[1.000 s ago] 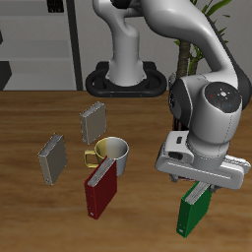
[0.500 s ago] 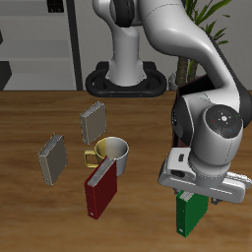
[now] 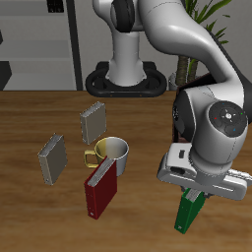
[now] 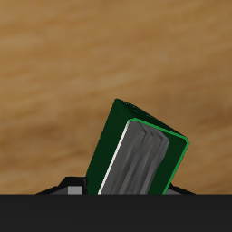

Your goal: Place the green book into the left desk caddy's back compartment

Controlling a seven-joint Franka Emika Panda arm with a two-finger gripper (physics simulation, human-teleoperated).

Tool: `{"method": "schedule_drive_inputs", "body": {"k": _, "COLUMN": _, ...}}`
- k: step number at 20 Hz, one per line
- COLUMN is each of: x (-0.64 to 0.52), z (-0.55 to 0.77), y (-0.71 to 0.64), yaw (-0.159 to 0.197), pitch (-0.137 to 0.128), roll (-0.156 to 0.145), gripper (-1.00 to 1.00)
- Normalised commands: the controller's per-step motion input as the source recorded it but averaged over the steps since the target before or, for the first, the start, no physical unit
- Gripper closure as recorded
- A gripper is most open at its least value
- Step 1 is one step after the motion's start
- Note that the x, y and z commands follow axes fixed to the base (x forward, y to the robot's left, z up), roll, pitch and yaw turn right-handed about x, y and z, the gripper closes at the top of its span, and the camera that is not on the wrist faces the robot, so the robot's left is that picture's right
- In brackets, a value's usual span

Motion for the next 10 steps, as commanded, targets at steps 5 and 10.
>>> {"method": "schedule_drive_inputs", "body": {"k": 5, "x": -0.16, "z": 0.39, "y": -0.16, "yaw": 0.006, "pitch": -0.048, "roll": -0.028, "gripper": 1.0}}
{"method": "schedule_drive_inputs", "body": {"k": 10, "x": -0.39, "z": 0.82, "y": -0.24, "yaw": 0.006, "pitch": -0.104, "roll": -0.035, "gripper": 1.0}}
